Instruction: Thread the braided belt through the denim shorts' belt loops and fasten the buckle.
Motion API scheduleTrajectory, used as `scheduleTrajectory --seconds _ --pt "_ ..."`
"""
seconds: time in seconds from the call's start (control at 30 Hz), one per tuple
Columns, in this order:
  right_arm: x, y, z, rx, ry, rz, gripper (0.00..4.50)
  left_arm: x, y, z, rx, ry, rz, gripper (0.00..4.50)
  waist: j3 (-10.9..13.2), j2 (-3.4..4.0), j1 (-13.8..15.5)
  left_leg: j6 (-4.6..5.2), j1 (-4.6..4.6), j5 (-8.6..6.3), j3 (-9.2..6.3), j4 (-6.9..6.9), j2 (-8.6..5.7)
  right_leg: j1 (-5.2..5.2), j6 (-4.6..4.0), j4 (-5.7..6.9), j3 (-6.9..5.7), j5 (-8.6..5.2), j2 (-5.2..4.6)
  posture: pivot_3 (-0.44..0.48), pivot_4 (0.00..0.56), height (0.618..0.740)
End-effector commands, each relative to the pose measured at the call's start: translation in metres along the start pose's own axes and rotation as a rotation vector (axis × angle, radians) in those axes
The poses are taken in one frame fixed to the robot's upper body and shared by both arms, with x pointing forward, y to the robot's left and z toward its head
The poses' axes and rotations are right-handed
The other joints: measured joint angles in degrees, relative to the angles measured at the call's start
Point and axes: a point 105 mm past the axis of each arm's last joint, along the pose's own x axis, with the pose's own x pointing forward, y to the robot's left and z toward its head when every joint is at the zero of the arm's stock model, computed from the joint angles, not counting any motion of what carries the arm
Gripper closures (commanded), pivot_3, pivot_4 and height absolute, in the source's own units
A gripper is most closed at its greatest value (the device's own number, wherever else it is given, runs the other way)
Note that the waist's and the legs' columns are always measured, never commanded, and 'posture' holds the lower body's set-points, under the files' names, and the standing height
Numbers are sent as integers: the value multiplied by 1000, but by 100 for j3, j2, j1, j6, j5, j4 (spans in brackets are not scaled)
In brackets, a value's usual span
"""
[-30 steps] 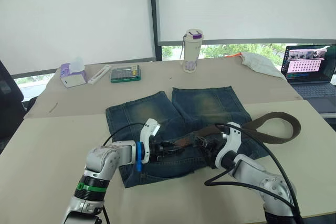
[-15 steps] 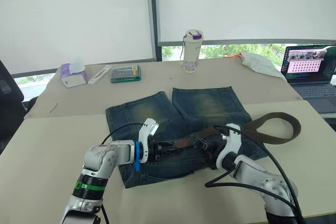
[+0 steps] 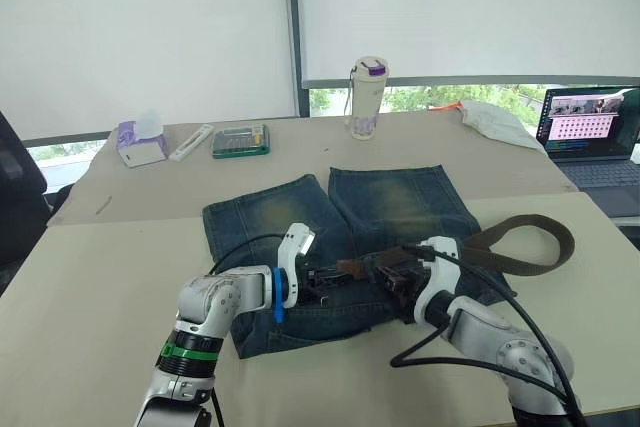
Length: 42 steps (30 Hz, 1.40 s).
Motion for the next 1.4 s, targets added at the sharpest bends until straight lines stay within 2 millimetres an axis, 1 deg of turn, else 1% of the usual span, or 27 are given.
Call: scheduleTrajectory --seconds 0.03,0.13,0.2,0.3,0.33,0.47,0.57,0.63,0.7,0.73,0.77,0.8,0.87,0.93,1.07,1.13,1.2,1.33,1.37,1.4 --pt "-10 6 3 -66 1 20 2391 1 -5 13 11 -40 -21 4500 0 -1 1 0 0 0 0 1 0 0 0 -3 0 0 0 0 150 740" --pt "-23 2 3 -162 36 -10 1361 1 -5 14 -1 -45 -24 4500 1 -2 19 0 -1 0 0 2 -1 0 0 -2 2 0 -2 0 150 740" --pt "-31 5 5 -189 39 -1 1361 2 -5 15 -4 -47 -29 4500 2 -4 24 1 -2 -1 0 2 0 2 0 -7 -1 0 -1 0 150 740" --pt "-34 7 7 -234 57 -6 1361 4 -8 16 -7 -50 -43 4500 3 -6 16 1 -2 0 1 3 1 2 0 -6 2 0 -1 0 150 740" --pt "-32 5 6 -261 75 -26 1361 6 -9 17 -5 -50 -50 4500 3 -7 19 1 -2 0 1 4 1 1 0 -6 3 0 -1 0 150 740" --pt "-12 1 -2 -288 147 -70 1361 10 -14 19 3 -50 -71 4500 3 -7 22 0 -2 0 2 5 1 1 0 -6 3 0 -1 0 150 740" --pt "-6 -4 -10 -296 198 -93 2146 11 -15 20 22 -46 -73 4500 2 -7 29 0 -5 0 2 6 0 1 0 -5 1 0 -3 0 150 740" --pt "-5 -11 -11 -308 215 -131 2812 13 -17 21 32 -46 -78 4500 -1 -12 27 1 -4 -1 2 9 0 5 0 -3 1 0 -4 0 150 740" --pt "-7 -21 -8 -336 222 -186 3522 16 -18 23 38 -51 -83 4500 -1 -12 39 1 -3 -1 2 11 -1 5 0 -7 0 0 -4 0 150 740" --pt "-8 -26 -6 -348 222 -215 3738 16 -19 25 39 -55 -84 4500 -1 -12 50 1 -2 -1 2 14 -1 6 0 -8 0 0 -4 0 150 740" --pt "-10 -31 -4 -358 219 -241 4186 16 -19 26 39 -59 -85 4500 -1 -12 60 2 -3 -1 2 18 -2 7 0 -7 -2 0 -4 0 150 740" --pt "-13 -37 -1 -363 209 -272 4479 15 -19 27 39 -62 -85 4500 -1 -12 65 3 -3 -2 2 21 -2 9 0 -7 -2 0 -5 0 150 740" --pt "-19 -54 7 -368 182 -361 4479 5 -16 28 36 -68 -71 4500 -1 -12 70 4 -5 -3 2 24 -3 9 0 -7 -2 0 -5 0 150 740" --pt "-24 -66 13 -370 159 -421 4479 -7 -11 29 32 -70 -55 4500 -2 -12 72 4 -5 -3 2 25 -2 8 0 -6 -2 0 -5 0 150 740" --pt "-27 -73 19 -387 144 -444 4479 -32 -4 31 4 -71 -36 4500 -2 -11 82 5 -4 -3 2 28 -4 8 1 -4 -3 0 -5 0 150 740" --pt "-33 -81 22 -403 142 -470 4479 -49 0 33 -40 -74 -40 4500 -2 -11 92 6 -5 -4 1 31 -5 8 1 -6 -6 0 -5 0 150 740" --pt "-41 -89 23 -421 148 -500 4479 -61 -1 35 -82 -82 -67 4500 -2 -11 109 8 -6 -5 0 33 -8 8 1 -5 -11 0 -6 0 150 740" --pt "-52 -99 35 -462 98 -537 4479 -69 -4 32 -117 -71 -100 4500 -2 -11 170 11 -5 -7 -2 40 -12 14 1 -9 -20 0 -10 0 150 740" --pt "-56 -99 38 -482 94 -524 4479 -69 -5 31 -127 -70 -111 4500 -2 -11 179 11 -5 -7 -2 41 -12 14 1 -10 -21 0 -10 0 150 740" --pt "-59 -93 37 -497 98 -479 4479 -69 -6 30 -137 -73 -121 4500 -1 -11 189 11 -6 -7 -2 41 -14 13 1 -9 -20 0 -12 0 150 740"
